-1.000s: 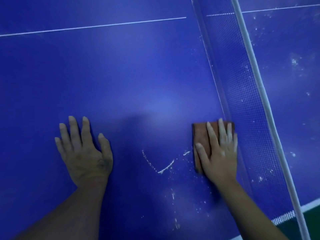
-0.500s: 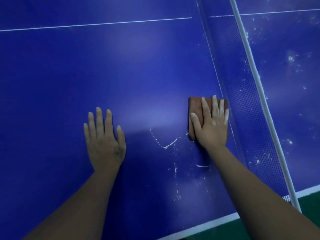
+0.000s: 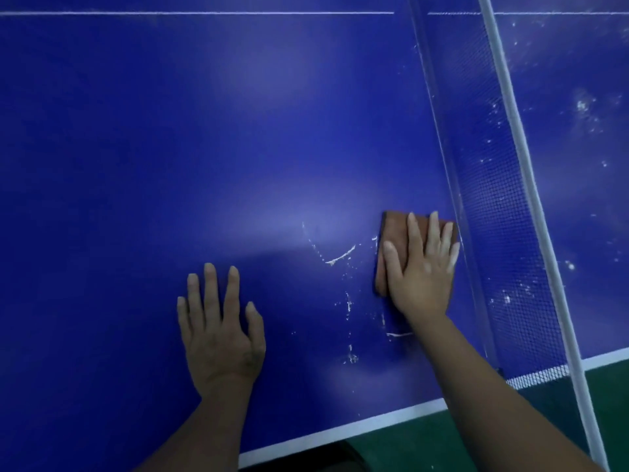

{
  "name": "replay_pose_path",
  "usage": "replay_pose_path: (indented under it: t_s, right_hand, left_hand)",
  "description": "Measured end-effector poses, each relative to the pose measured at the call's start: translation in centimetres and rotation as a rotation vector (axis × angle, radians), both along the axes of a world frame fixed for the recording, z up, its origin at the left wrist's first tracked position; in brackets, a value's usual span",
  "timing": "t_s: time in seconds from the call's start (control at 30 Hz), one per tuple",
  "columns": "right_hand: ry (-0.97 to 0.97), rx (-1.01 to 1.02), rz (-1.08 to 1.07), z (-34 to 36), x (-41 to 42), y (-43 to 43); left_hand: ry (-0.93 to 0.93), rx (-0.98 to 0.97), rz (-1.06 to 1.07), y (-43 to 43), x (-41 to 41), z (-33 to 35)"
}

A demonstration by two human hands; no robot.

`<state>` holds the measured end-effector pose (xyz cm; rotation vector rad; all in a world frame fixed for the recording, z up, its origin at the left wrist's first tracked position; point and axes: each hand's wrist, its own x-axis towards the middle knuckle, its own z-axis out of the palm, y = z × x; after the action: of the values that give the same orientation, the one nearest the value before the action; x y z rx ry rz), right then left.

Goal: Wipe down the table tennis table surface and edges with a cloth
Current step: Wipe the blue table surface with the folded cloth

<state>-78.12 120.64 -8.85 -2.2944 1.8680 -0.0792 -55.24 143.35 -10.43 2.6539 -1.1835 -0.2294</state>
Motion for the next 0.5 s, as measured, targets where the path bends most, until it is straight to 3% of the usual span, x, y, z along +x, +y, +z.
replay_pose_path:
  t_s: [0.23, 0.5]
  right_hand:
    - [-0.006, 0.0, 0.031, -0.1, 8.5, -3.5]
    - [-0.059, -0.078, 0.338, -0.8, 2.8, 6.5]
  left_hand:
    - [-0.013, -0.005, -0.005, 0.1, 0.0, 0.0]
    - [-0.008, -0.021, 0.009, -0.2, -0.1, 0.2]
